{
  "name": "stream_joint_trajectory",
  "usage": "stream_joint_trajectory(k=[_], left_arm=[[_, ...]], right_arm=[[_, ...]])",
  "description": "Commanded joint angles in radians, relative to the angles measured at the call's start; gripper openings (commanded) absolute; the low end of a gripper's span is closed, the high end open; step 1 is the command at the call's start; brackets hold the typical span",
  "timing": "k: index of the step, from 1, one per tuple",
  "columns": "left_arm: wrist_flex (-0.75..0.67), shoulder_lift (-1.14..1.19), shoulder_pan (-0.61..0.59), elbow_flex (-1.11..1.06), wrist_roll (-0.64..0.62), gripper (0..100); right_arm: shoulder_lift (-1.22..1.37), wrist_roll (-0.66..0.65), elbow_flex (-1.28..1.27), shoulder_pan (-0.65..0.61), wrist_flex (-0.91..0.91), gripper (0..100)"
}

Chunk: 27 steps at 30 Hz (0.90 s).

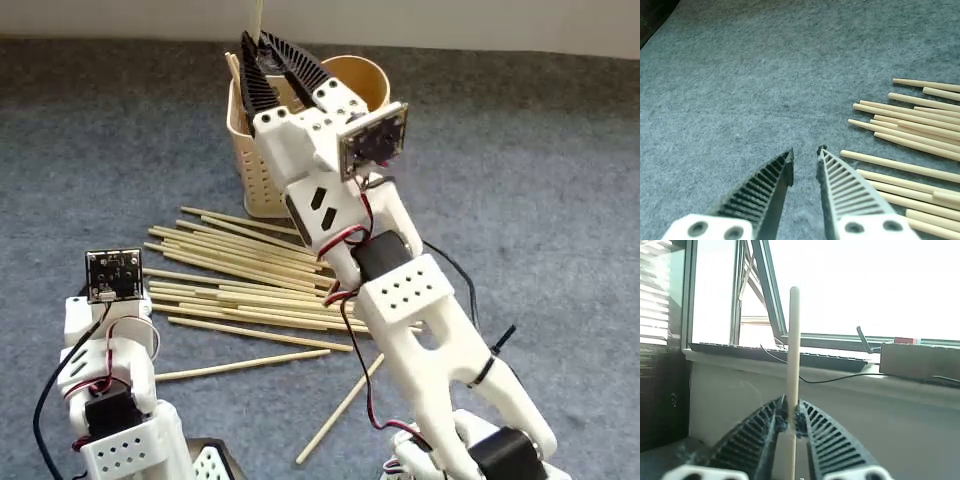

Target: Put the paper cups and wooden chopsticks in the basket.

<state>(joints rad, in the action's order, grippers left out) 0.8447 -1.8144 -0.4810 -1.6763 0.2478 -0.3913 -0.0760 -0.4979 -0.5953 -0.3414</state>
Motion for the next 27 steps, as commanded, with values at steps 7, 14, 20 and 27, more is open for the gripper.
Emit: stream_joint_trajectory(k=[7,14,20,27], left_arm=[[-0.025,-0.002,-0.004,-0.015,-0.006,10],[-0.025,-0.002,-0.004,-0.015,-0.006,10],[-0.025,-0.002,-0.004,-0.015,-0.006,10],[-0.025,-0.002,-0.004,-0.015,-0.006,10]], right_arm=[[0.085,0.005,0.051,0.045,-0.028,0.6],[0.084,0.006,-0.013,0.042,-0.018,9.4],[0.082,0.006,-0.031,0.044,-0.018,9.8],[-0.061,0.009,-0.025,0.044,0.211,9.8]])
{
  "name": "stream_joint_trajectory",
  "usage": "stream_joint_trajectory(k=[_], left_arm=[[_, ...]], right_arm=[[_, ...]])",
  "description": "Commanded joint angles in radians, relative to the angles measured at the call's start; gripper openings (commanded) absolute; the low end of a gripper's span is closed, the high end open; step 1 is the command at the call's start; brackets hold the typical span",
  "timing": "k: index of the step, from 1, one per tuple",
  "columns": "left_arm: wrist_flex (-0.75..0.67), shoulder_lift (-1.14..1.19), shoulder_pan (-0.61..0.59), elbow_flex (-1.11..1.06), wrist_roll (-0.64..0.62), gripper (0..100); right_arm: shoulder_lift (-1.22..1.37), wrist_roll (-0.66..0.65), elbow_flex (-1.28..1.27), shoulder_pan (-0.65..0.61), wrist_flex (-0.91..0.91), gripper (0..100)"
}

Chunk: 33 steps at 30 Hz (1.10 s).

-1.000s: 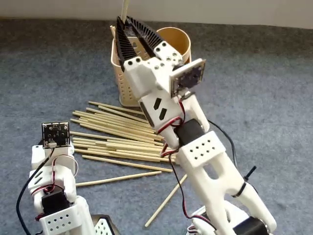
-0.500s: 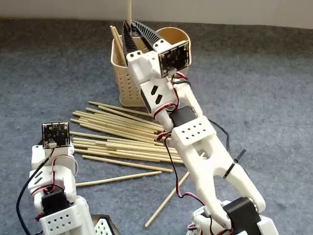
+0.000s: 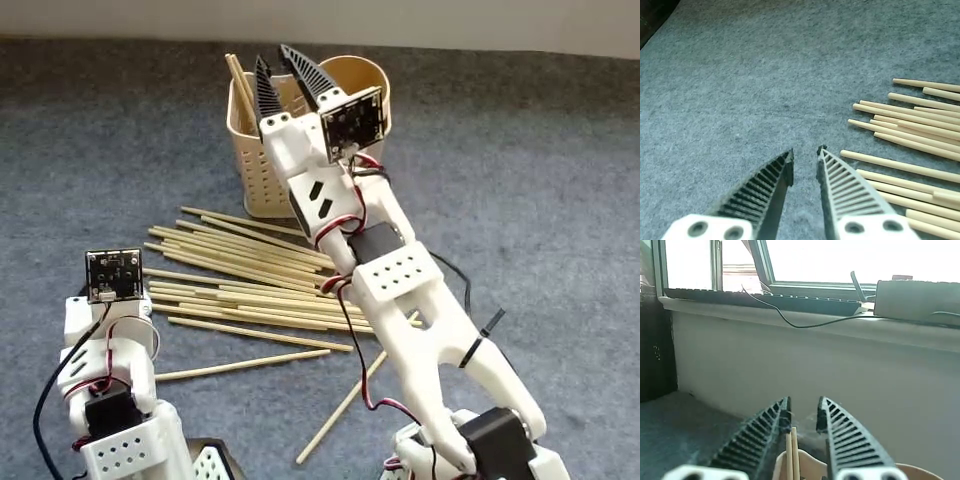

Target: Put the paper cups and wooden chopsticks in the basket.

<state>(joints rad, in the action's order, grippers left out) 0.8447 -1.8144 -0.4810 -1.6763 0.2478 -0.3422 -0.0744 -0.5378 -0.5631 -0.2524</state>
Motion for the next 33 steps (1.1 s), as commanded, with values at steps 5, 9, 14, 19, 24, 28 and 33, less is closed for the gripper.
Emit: stream_joint_trajectory(k=[5,9,14,19,24,28,33], left_arm=[[-0.025,-0.002,-0.004,-0.015,-0.006,10],[-0.025,-0.002,-0.004,-0.015,-0.006,10],[-0.025,-0.002,-0.004,-0.015,-0.006,10],[-0.025,-0.002,-0.004,-0.015,-0.006,10],[-0.025,-0.002,-0.004,-0.015,-0.006,10],[-0.025,-0.002,-0.004,-0.015,-0.006,10],[-0.025,-0.002,-0.005,-0.015,-0.006,10]], right_arm=[[-0.255,0.006,0.015,0.012,0.341,9.8],[-0.363,0.003,0.012,0.012,0.568,9.8],[-0.443,0.002,0.015,0.012,0.819,9.8],[-0.479,0.002,0.008,0.01,0.975,9.8],[-0.479,0.009,0.007,0.01,1.17,9.8],[-0.473,0.011,0.005,0.01,1.313,9.8],[-0.472,0.003,0.005,-0.035,1.443,9.8]])
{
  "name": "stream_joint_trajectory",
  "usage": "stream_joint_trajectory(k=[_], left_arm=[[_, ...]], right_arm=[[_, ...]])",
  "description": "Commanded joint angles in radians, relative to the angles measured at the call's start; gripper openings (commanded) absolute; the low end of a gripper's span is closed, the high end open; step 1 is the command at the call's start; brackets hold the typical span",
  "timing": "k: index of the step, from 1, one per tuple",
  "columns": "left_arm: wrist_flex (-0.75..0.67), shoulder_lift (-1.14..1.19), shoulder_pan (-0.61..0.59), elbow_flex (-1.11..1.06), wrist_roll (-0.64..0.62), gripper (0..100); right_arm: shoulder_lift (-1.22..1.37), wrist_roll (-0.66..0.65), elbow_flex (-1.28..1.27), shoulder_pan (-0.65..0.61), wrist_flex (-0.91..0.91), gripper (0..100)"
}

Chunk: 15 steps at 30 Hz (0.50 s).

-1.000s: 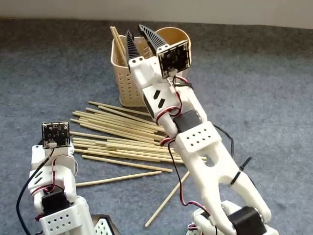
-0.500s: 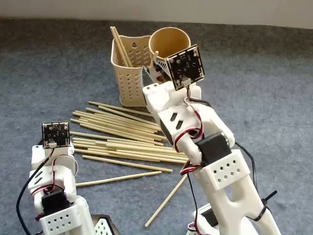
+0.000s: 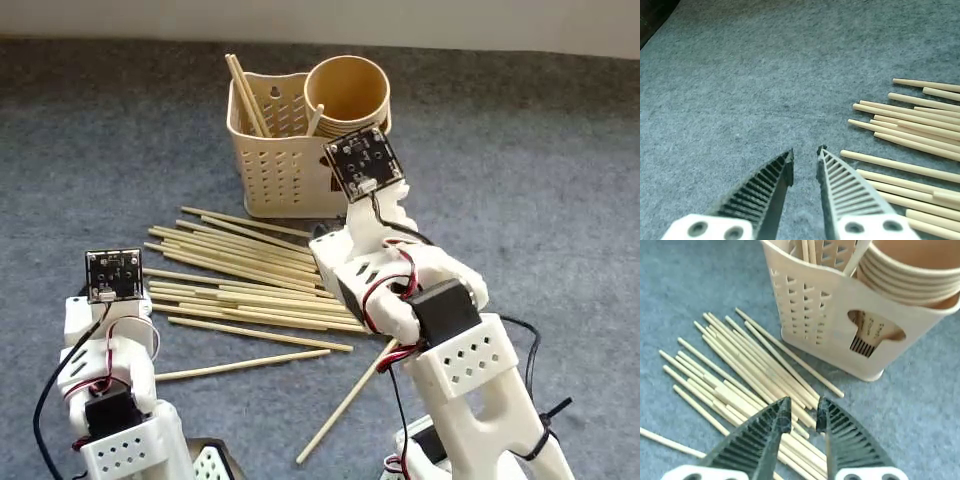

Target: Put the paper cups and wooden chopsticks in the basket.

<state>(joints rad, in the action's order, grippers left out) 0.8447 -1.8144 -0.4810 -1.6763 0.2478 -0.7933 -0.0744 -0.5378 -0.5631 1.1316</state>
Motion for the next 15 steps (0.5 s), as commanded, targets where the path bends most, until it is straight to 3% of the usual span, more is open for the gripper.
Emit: stream_joint_trajectory(k=[1,5,9,15], left_arm=[[-0.025,-0.002,-0.008,-0.015,-0.006,10],[-0.025,-0.002,-0.038,-0.005,-0.009,10],[-0.066,-0.002,-0.097,-0.015,-0.012,10],[-0.069,-0.002,-0.096,-0.018,-0.012,10]], right_arm=[[-0.021,0.003,0.001,-0.056,0.077,9.8],[-0.021,0.0,-0.07,-0.168,0.09,9.8],[-0.019,-0.1,-0.168,-0.286,0.077,9.8],[-0.019,-0.118,-0.34,-0.401,-0.104,9.8]])
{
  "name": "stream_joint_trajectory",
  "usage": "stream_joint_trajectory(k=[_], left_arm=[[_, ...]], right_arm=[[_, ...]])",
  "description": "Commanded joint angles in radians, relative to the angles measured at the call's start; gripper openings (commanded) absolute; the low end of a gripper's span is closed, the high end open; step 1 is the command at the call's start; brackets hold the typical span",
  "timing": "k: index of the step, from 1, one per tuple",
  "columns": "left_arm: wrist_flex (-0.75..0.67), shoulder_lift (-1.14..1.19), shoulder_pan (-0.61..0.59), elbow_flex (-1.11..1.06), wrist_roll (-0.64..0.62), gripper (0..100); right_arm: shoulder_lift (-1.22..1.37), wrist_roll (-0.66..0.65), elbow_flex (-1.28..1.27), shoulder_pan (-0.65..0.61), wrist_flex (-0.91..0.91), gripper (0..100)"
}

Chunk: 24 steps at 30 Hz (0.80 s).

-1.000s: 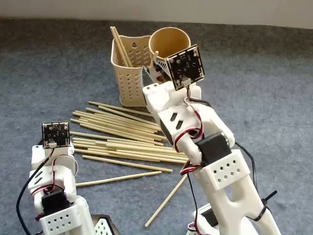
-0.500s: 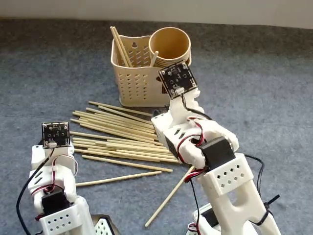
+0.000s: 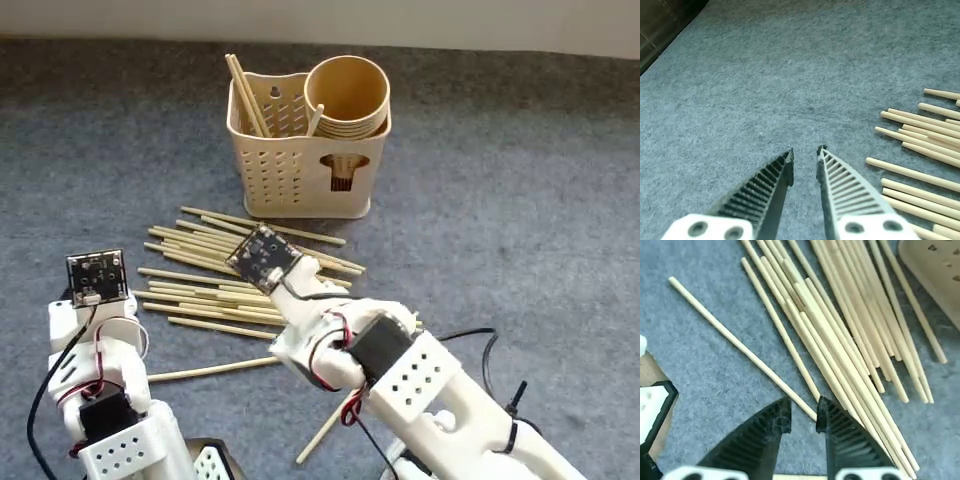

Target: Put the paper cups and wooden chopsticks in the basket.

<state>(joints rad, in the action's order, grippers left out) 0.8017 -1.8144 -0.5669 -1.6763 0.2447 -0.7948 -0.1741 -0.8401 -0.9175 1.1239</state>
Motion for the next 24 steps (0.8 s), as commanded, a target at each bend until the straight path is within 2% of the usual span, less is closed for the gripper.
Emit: stream_joint_trajectory(k=[1,11,20,24], left_arm=[[-0.026,-0.002,-0.01,-0.018,-0.009,10],[-0.026,-0.002,0.024,-0.018,-0.009,10],[-0.026,-0.002,0.028,-0.018,-0.009,10],[-0.026,-0.002,0.028,-0.018,-0.009,10]], right_arm=[[-0.018,-0.018,-0.062,-0.058,-0.127,9.8],[-0.016,-0.018,-0.177,-0.153,-0.272,9.9],[-0.012,-0.052,-0.186,-0.154,-0.306,10.1],[0.09,-0.052,-0.211,-0.154,-0.351,10.1]])
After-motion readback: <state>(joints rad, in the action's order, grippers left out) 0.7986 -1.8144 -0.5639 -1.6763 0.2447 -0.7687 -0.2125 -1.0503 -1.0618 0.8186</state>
